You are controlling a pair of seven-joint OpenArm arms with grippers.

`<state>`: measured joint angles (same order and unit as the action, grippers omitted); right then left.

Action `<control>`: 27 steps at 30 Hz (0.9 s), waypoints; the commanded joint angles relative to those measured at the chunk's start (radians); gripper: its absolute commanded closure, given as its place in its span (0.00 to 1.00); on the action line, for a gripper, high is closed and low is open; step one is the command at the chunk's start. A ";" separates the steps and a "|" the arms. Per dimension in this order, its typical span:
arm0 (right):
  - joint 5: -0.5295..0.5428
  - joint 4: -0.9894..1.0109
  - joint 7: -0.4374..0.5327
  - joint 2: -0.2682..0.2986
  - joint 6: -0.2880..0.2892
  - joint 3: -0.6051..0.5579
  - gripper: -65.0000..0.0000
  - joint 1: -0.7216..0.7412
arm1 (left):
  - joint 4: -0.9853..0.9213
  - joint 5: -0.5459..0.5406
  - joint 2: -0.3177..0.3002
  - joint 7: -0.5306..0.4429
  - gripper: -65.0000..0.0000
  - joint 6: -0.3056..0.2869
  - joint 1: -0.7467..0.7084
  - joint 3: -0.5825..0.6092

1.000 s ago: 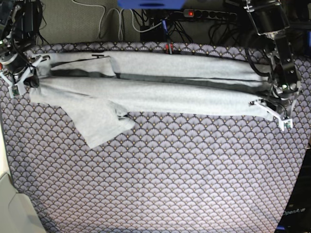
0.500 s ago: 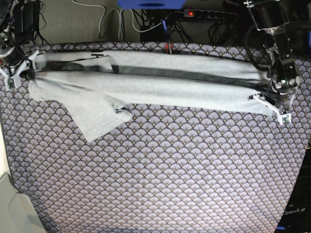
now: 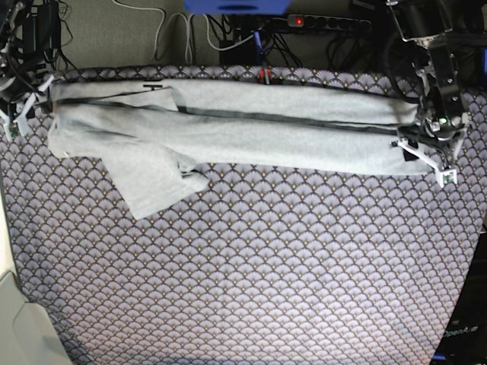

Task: Fold the T-shirt properly
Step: 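Release the hem and raise the right gripper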

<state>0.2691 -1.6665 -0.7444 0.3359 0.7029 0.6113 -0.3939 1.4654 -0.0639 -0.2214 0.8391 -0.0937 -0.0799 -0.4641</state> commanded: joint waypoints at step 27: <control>0.000 0.145 -0.143 -0.001 -0.005 -0.322 0.57 0.508 | 0.018 -0.001 -0.009 -0.011 0.34 0.002 0.016 0.001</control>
<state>0.2577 -1.5036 -0.9131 0.3256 0.6987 0.2855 0.0895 1.4651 -0.0673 -0.2169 0.8383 -0.0944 -0.0738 -0.4603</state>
